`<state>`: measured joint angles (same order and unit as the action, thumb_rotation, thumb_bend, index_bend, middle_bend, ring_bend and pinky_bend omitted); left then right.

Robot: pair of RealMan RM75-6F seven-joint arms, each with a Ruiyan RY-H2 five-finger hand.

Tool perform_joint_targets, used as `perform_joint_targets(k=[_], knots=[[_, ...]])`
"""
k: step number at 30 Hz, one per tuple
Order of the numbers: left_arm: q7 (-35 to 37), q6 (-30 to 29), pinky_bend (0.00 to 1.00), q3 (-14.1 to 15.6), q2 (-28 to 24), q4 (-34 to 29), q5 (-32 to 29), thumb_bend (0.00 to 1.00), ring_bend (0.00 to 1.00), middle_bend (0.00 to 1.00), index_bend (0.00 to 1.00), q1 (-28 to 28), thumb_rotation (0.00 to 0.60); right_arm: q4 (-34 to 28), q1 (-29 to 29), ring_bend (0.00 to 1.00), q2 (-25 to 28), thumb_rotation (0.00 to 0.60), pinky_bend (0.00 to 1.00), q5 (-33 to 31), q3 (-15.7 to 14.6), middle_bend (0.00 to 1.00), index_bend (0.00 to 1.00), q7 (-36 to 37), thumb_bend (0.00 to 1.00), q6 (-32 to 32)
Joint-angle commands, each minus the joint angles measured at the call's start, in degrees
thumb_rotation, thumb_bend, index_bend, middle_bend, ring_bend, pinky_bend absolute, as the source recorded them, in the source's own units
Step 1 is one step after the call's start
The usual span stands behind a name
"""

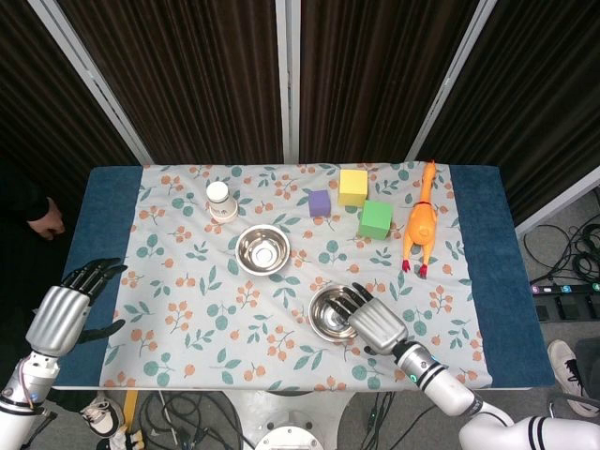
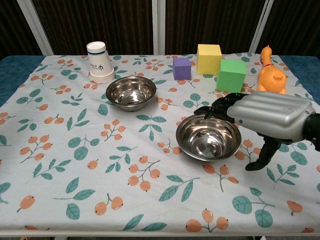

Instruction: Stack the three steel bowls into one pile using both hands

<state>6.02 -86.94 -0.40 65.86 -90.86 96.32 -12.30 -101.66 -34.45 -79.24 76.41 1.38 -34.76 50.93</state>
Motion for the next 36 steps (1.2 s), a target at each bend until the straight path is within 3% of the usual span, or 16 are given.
perform_joint_targets(k=[1,6,9,13,17,19,25,36], knots=[[-1.01,0.32,0.30,-0.14,0.02,-0.49,0.09,0.10,0.19,0.26,0.24,-0.24,0.600,-7.02,1.29,0.00,6.19,0.600,0.00,2.19,0.43,0.10,0.00,-0.91,0.00,5.05],[-3.60,3.02,0.31,0.28,1.00,-0.23,0.15,0.10,0.19,0.26,0.24,-1.31,0.600,-14.55,6.28,0.00,14.36,0.600,0.00,7.92,0.70,0.10,0.00,3.66,0.00,15.57],[-5.18,7.91,0.32,1.54,1.77,2.80,2.98,0.10,0.19,0.26,0.23,-4.42,0.600,-17.28,9.24,0.00,19.06,0.600,0.00,12.58,1.10,0.11,0.00,11.96,0.00,21.74],[-2.99,13.75,0.32,2.26,3.55,7.65,8.25,0.11,0.19,0.28,0.24,-10.71,0.600,-17.84,11.72,0.00,25.97,0.600,0.00,18.71,1.45,0.12,0.00,25.06,0.00,27.71],[0.75,18.44,0.35,0.88,7.36,12.21,7.25,0.12,0.21,0.30,0.27,-15.21,0.600,-16.69,13.88,0.00,29.17,0.600,0.00,21.08,2.04,0.12,0.01,31.50,0.00,32.47],[2.65,21.27,0.37,0.45,9.03,14.39,6.43,0.13,0.23,0.31,0.28,-17.49,0.600,-15.96,14.64,0.00,30.13,0.600,0.00,21.44,1.86,0.12,0.02,33.37,0.00,33.15],[-0.45,22.90,0.37,-0.85,13.99,20.08,7.42,0.16,0.24,0.32,0.29,-21.93,0.600,-13.52,14.42,0.00,29.58,0.600,0.00,18.68,2.57,0.12,0.02,38.80,0.00,31.36],[-0.72,28.57,0.37,-1.01,23.43,30.82,8.19,0.21,0.24,0.33,0.30,-30.94,0.600,-11.15,14.48,0.00,28.40,0.600,0.00,14.46,3.52,0.11,0.02,38.56,0.00,28.34]])
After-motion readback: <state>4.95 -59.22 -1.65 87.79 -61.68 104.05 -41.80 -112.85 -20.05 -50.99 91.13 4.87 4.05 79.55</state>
